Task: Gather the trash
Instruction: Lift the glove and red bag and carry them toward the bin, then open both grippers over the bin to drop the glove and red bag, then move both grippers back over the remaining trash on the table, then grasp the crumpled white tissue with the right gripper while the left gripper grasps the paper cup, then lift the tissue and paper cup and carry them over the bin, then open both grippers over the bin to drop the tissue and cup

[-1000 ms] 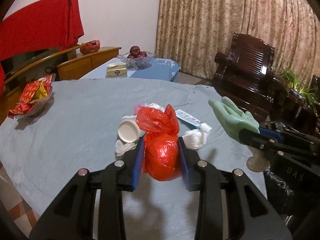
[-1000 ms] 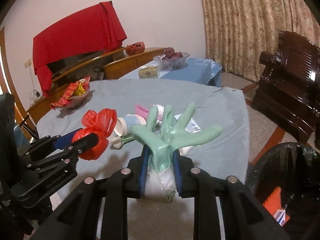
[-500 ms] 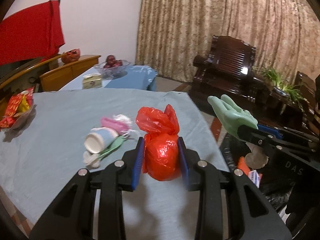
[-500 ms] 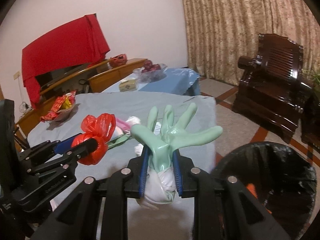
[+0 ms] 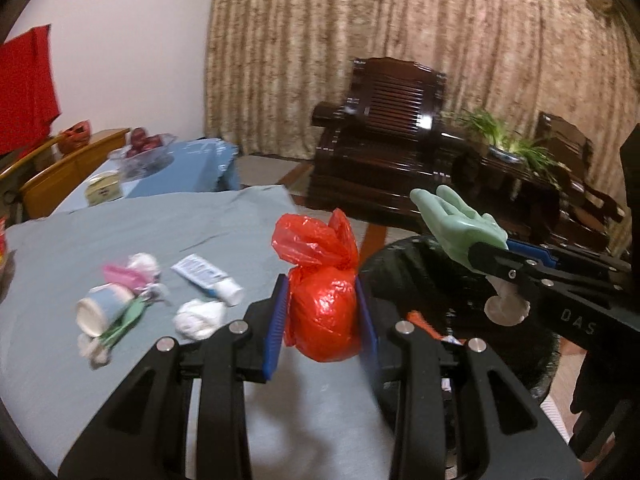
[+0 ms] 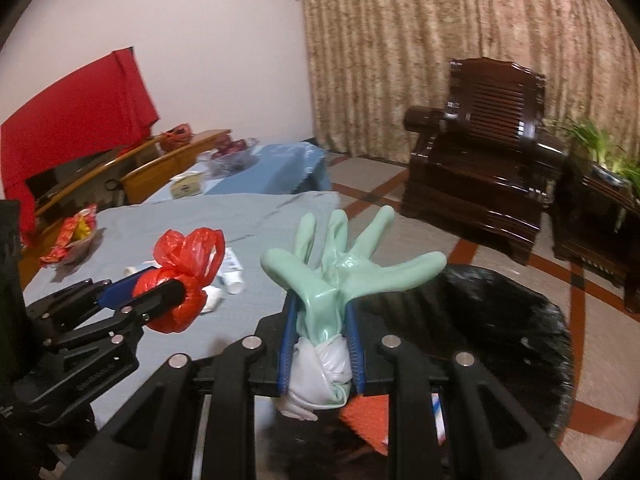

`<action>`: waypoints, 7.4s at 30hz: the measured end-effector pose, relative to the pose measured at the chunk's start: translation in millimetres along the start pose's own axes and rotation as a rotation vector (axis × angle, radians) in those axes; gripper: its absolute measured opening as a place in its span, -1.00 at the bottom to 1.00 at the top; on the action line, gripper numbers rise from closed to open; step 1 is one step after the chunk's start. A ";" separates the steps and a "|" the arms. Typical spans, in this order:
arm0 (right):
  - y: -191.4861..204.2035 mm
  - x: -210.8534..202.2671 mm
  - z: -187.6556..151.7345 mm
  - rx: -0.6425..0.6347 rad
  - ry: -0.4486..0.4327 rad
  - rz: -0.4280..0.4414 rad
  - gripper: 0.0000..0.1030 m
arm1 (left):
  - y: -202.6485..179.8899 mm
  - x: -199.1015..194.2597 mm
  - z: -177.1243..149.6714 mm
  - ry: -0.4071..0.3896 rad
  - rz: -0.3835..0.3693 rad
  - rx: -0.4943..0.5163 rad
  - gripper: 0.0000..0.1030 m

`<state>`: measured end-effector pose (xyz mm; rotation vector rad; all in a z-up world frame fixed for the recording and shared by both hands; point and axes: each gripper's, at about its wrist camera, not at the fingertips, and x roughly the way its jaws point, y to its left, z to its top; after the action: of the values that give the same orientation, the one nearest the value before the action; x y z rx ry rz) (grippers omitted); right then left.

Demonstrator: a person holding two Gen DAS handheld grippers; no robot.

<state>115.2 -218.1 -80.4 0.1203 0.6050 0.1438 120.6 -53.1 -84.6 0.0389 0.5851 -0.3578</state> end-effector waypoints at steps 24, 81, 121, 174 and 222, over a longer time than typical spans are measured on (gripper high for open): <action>-98.8 -9.3 -24.4 0.102 0.044 -0.201 -0.42 | -99.1 80.0 -3.1 0.067 -0.203 0.116 -0.25; 122.3 107.0 14.2 -0.107 0.007 0.037 0.88 | 209.2 -31.7 -40.6 0.005 0.382 -0.210 0.80; 189.2 230.7 -31.6 -0.139 0.249 0.194 -0.12 | 280.2 35.8 -55.1 0.065 0.361 -0.268 0.80; 140.0 104.8 33.1 -0.128 0.036 0.220 -0.15 | 180.1 -11.3 -7.2 -0.022 0.270 -0.185 -0.04; -85.2 -14.4 5.2 0.065 -0.024 -0.169 -0.14 | -63.1 68.4 11.1 0.018 -0.153 0.051 -0.03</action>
<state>115.0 -304.7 -81.3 0.1330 0.5932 -0.0410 157.9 -135.6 -108.7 0.0463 0.5979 -0.5217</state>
